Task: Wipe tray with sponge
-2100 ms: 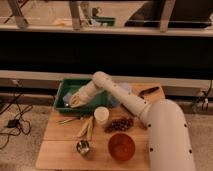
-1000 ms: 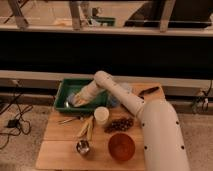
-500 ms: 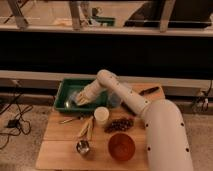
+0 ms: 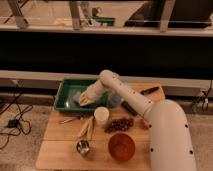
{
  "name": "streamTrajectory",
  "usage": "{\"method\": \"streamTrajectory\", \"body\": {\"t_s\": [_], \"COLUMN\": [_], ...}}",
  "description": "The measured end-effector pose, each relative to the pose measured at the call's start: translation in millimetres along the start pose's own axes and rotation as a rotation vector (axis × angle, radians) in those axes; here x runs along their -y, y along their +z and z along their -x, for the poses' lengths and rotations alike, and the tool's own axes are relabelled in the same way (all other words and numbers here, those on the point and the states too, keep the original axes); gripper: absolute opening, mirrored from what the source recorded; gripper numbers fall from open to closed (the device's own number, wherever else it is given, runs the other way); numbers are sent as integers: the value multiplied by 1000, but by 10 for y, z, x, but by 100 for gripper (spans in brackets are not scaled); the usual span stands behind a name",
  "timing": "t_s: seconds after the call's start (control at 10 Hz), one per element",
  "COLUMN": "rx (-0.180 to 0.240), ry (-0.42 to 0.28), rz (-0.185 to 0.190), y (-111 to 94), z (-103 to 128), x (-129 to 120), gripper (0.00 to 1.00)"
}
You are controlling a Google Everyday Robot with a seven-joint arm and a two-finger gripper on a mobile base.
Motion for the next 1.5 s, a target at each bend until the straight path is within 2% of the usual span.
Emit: {"method": "streamTrajectory", "body": {"t_s": [0.7,1.1,1.5], "rx": [-52,-87,-130], "ry": [28,47,70], "rz": [-1,-16,-7], "y": [-276,-451,-570], "z": [-109,-223,-352], "x": [-90,-114,-141], "gripper": [9,9,9]}}
